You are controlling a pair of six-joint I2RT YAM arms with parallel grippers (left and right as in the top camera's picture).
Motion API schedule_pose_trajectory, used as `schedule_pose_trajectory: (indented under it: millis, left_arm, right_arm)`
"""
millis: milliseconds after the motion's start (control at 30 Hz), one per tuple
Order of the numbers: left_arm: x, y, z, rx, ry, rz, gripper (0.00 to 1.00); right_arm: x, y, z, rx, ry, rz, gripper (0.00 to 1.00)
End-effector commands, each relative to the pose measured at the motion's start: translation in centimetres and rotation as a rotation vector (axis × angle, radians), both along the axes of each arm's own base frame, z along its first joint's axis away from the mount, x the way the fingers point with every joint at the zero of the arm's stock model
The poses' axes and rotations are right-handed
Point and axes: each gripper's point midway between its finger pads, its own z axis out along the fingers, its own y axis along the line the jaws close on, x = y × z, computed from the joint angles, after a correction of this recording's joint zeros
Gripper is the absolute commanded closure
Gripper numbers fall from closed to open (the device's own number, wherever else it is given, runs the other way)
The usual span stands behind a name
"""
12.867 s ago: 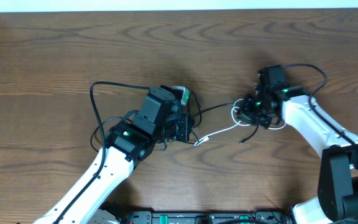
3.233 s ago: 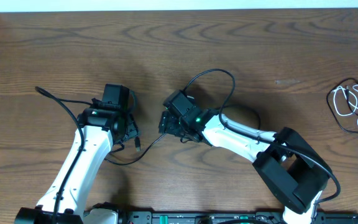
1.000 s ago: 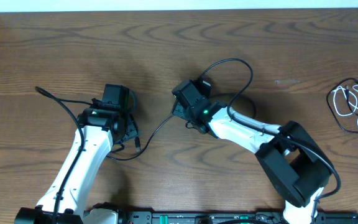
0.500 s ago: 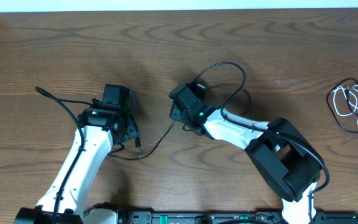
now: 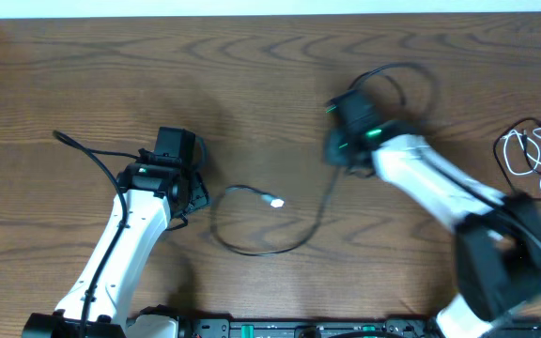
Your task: Untangle cables
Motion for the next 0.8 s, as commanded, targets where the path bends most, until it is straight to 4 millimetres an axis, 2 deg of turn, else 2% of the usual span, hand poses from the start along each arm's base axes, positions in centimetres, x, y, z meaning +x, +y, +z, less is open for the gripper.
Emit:
schedule_pose_trajectory:
  millis: [0, 100, 200, 367, 500, 633, 667, 767]
  left_arm:
    - [0.2, 0.4, 0.3, 0.017, -0.01, 0.012, 0.26]
    - [0.2, 0.4, 0.3, 0.018, -0.009, 0.012, 0.26]
    - [0.1, 0.4, 0.3, 0.018, -0.005, 0.013, 0.25]
    - [0.0, 0.4, 0.3, 0.018, -0.002, 0.012, 0.25]
    - [-0.1, 0.4, 0.3, 0.019, 0.002, 0.012, 0.26]
    - [-0.2, 0.5, 0.3, 0.02, 0.008, 0.012, 0.25]
    - [-0.3, 0.5, 0.3, 0.02, 0.009, 0.012, 0.26]
    - [-0.3, 0.5, 0.3, 0.02, 0.01, 0.012, 0.26]
  right_arm:
    - [2.9, -6.4, 7.3, -0.041, -0.184, 0.011, 0.99]
    - [4.3, -13.5, 12.4, -0.051, -0.302, -0.145, 0.99]
    - [5.0, -20.1, 16.5, -0.056, -0.408, -0.298, 0.99]
    - [5.0, -29.2, 21.8, -0.059, -0.564, -0.478, 0.99]
    - [4.2, -34.2, 24.2, -0.069, -0.659, -0.592, 0.99]
    - [3.5, -37.3, 25.8, -0.09, -0.725, -0.657, 0.99]
    - [3.1, -38.6, 26.3, -0.124, -0.746, -0.695, 0.99]
    - [2.3, -40.6, 26.9, -0.193, -0.766, -0.763, 0.99]
